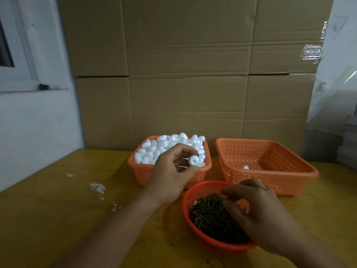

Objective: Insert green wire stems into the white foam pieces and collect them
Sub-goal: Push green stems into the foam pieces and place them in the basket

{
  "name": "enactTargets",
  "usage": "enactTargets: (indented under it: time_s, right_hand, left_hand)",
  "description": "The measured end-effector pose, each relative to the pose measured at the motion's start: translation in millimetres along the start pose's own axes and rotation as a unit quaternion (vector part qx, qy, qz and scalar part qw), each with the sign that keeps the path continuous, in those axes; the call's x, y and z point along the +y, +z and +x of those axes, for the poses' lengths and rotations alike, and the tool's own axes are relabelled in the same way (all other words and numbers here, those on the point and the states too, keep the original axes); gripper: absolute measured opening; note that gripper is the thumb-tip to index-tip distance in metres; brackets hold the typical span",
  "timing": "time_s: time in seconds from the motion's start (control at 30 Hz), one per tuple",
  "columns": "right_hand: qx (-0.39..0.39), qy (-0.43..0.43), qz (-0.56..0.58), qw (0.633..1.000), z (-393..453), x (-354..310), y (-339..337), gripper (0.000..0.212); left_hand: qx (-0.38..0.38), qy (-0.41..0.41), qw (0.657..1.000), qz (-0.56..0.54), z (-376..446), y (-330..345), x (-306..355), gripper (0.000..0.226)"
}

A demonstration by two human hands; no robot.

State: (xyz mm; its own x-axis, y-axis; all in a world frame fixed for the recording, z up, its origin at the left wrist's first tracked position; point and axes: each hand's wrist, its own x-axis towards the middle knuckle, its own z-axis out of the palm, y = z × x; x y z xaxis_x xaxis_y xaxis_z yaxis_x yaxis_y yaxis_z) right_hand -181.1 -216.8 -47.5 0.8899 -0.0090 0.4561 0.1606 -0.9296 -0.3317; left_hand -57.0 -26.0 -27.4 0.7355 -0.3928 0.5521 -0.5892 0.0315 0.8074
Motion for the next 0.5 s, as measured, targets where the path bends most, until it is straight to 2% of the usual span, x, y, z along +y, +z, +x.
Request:
enactTargets:
  time_s: [0.37,0.5]
  right_hand:
    - [-0.014,-0.001,-0.013,1.000,0,-4,-1,0.030]
    - [-0.039,0.012,-0.004,0.999,0,-7,-2,0.011]
  left_hand:
    - [-0.044,-0.012,0.997,-0.058,-28,7,-9,0.018]
    - [-0.081,0.000,0.995,-0.056,-35,9,-8,0.016]
